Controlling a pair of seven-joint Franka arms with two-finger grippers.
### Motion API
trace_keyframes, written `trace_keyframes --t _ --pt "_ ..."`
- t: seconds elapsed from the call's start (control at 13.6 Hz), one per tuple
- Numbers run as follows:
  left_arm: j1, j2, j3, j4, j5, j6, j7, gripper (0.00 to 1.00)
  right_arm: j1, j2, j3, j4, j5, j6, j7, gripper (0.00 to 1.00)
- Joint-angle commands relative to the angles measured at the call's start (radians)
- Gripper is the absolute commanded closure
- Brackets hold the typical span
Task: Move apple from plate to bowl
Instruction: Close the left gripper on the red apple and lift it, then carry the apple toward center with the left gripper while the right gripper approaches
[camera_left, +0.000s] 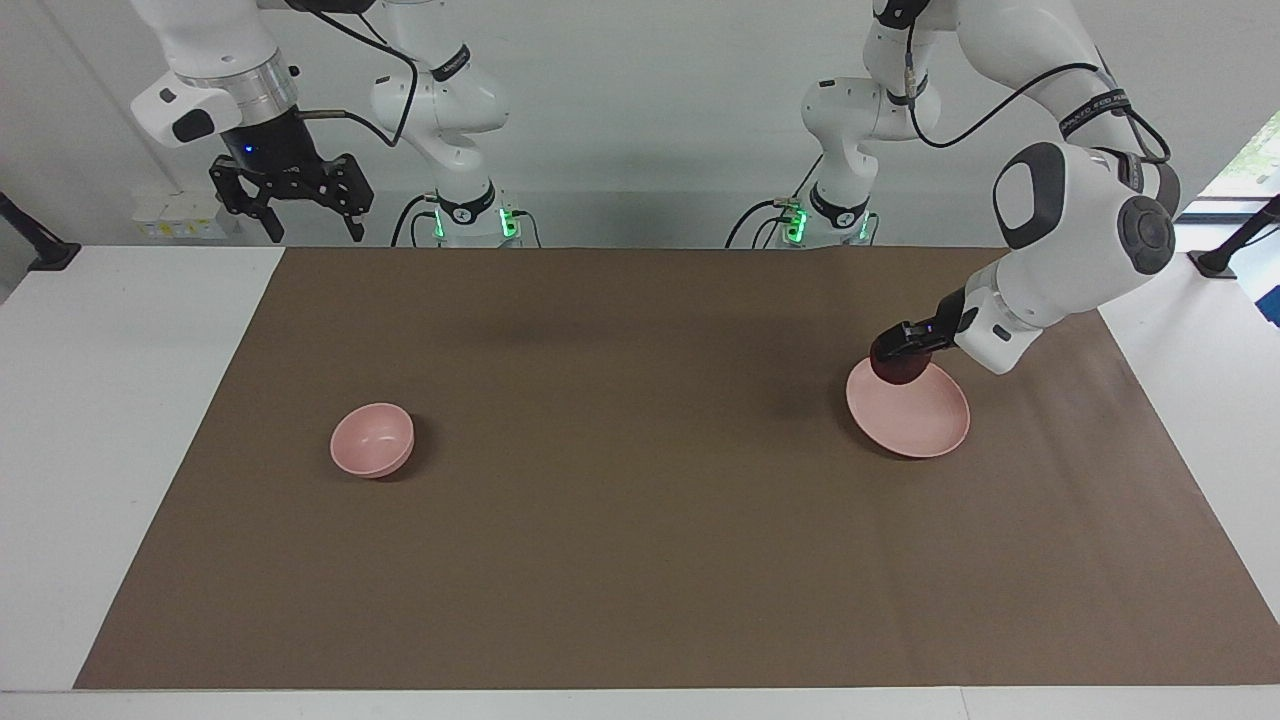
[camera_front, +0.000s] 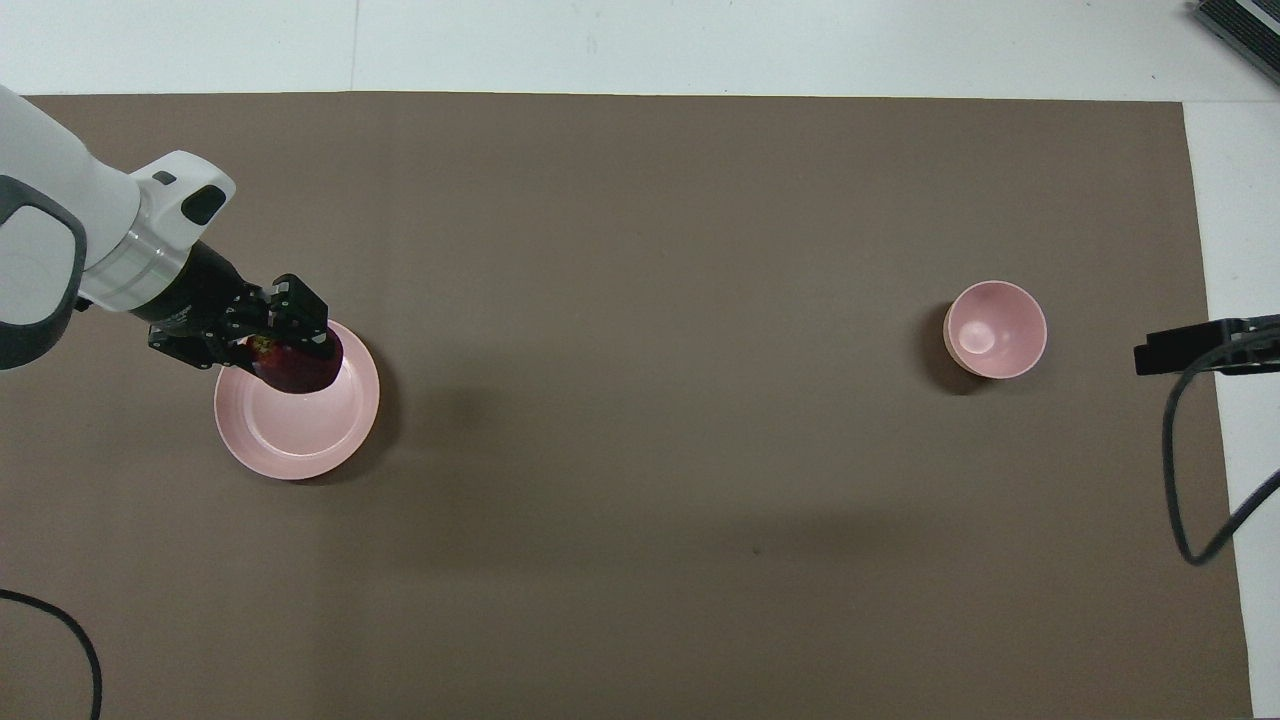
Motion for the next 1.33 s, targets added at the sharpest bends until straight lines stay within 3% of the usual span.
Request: trace_keyframes --t 0.0,0.29,0.74,1.1,1.25 --pt "-0.013 0.005 -0.018 0.021 -0.106 -0.027 -0.182 1.0 -0.008 -0.032 0.005 -0.031 0.058 -0.049 -0.101 0.0" --pt "-0.013 0.009 -0.047 0.021 -0.279 -0.009 -0.416 1.0 -0.03 -0.007 -0.003 -0.054 0.279 -0.035 -0.128 0.0" --pt "-0.013 0.009 -0.122 0.02 -0.473 0.06 -0.631 1.0 -0.022 -0.015 0.0 -0.201 0.542 -0.003 -0.12 0.0" --pt "-0.013 0.003 -0.219 -0.005 -0.657 0.189 -0.849 1.0 0.012 -0.006 0.003 -0.329 0.817 0.132 -0.109 0.0" --pt "-0.013 -0.004 -0.257 -0.029 -0.742 0.218 -0.867 1.0 0.044 -0.015 0.008 -0.372 0.866 0.161 -0.106 0.0"
